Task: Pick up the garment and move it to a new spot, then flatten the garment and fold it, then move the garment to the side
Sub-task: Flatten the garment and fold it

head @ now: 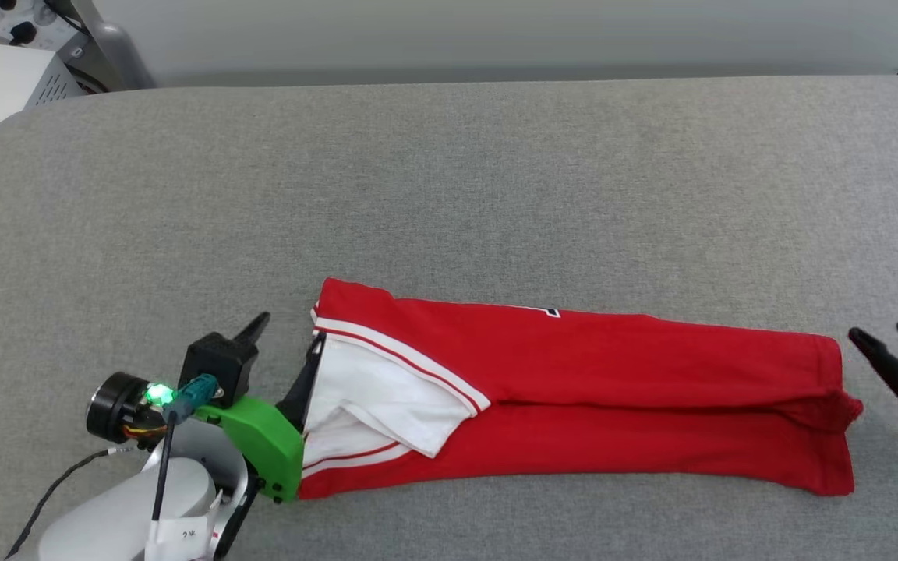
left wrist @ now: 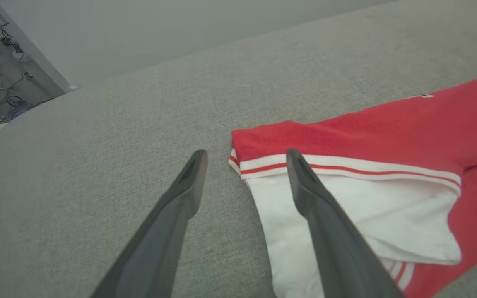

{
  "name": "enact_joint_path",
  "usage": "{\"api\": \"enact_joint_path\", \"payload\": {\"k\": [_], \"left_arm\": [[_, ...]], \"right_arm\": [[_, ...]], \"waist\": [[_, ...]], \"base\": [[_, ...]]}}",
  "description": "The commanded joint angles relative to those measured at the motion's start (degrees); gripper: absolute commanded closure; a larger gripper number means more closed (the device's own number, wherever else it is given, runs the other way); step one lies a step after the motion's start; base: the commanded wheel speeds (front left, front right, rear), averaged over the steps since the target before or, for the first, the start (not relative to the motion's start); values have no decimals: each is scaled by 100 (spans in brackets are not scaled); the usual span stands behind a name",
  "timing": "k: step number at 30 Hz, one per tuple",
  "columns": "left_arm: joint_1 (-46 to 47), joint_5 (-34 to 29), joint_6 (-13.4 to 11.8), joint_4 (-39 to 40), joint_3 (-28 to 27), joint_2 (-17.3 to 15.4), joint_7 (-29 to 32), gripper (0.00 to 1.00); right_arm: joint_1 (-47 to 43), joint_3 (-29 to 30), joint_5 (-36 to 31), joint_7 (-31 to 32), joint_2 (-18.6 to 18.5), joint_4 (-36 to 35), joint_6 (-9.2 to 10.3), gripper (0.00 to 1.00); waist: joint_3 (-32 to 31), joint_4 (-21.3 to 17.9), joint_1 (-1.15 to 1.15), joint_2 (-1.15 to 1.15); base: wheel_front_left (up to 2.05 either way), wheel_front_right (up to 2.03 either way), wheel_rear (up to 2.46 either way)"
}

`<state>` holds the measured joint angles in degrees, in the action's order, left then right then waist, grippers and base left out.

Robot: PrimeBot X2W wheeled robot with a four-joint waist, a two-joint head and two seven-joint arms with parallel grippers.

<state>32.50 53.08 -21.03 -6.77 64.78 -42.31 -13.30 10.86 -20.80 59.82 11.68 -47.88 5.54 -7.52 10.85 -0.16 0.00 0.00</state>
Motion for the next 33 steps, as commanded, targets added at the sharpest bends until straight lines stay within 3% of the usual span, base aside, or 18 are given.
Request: {"api": "enact_joint_path", "payload": {"k": [1,7,14,23,33], "left_arm": [[-111,-138,-164,35,-133,50,-89,0],[-483,-842,-762,353,-997,285,-166,0],[-1222,-1892,-927,689,-2129,717,-169,0],[-1939,-2880,-778,823,-3462,1445,-169,0],[-2383,-3902,-248,858,-4325,2262,-169,0]], "right_arm": [[-105,126,108,86,-81,-89,3,0],[-252,628,378,696,-372,-128,3,0],[-289,670,583,1701,-370,266,3,0],[-221,454,552,2054,107,600,3,0],[0,-77,606,2126,644,600,3,0]], "waist": [[-40,70,0,0],[1,204,0,0],[185,396,0,0],[473,621,0,0],[651,733,0,0]], "base": [[0,0,0],[0,0,0],[0,0,0],[0,0,0],[0,0,0]]}}
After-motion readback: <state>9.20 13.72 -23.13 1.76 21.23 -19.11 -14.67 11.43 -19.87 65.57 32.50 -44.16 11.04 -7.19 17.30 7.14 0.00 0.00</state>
